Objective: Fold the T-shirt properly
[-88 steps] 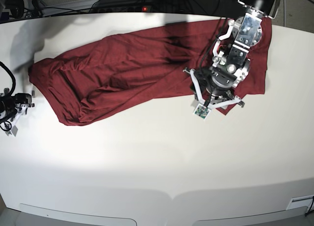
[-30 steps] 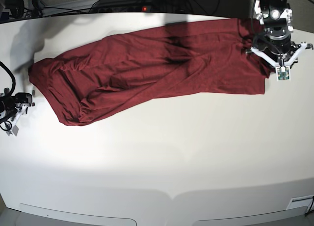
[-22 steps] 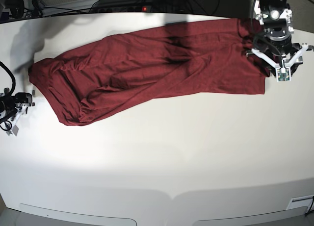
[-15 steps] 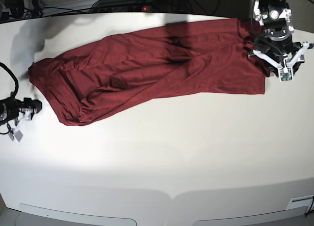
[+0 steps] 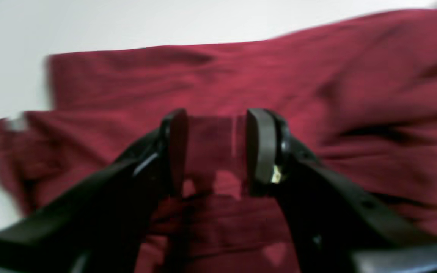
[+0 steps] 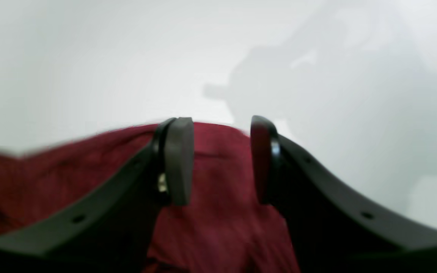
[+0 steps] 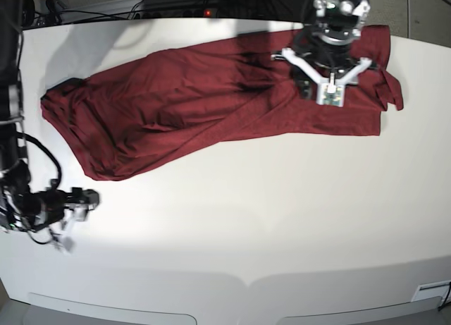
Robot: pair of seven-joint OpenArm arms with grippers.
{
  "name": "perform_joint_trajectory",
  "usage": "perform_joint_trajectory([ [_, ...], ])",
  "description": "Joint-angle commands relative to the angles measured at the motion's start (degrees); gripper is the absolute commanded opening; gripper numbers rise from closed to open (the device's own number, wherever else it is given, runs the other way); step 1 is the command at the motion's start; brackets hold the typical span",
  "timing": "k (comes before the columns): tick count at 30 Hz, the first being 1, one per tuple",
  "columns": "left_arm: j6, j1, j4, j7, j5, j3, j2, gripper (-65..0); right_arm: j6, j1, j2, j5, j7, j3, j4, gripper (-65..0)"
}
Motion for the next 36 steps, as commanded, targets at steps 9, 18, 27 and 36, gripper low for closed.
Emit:
perform_joint_trajectory([
  [9, 0.3, 0.8, 0.9, 0.8, 1.2, 2.6, 0.2, -40.5, 0.4, 3.2, -9.4, -20.0, 0.9, 0.3, 0.7, -39.8],
  [18, 0.3, 0.7, 0.9, 0.7, 1.0, 2.6, 0.2, -40.5, 0.4, 4.3, -15.3, -22.6, -8.7, 0.3, 0.7, -39.8],
  [27, 0.3, 0.5, 0.9, -0.2, 1.2, 2.5, 0.2, -40.5, 0.4, 8.8, -12.3, 8.4, -30.2, 0.3, 0.7, -40.0],
  [36, 0.3, -0.2, 0.9, -1.1, 1.2, 2.5, 0.2, -40.5, 0.4, 5.0, -6.6, 14.2, -30.2, 0.3, 0.7, -40.0],
])
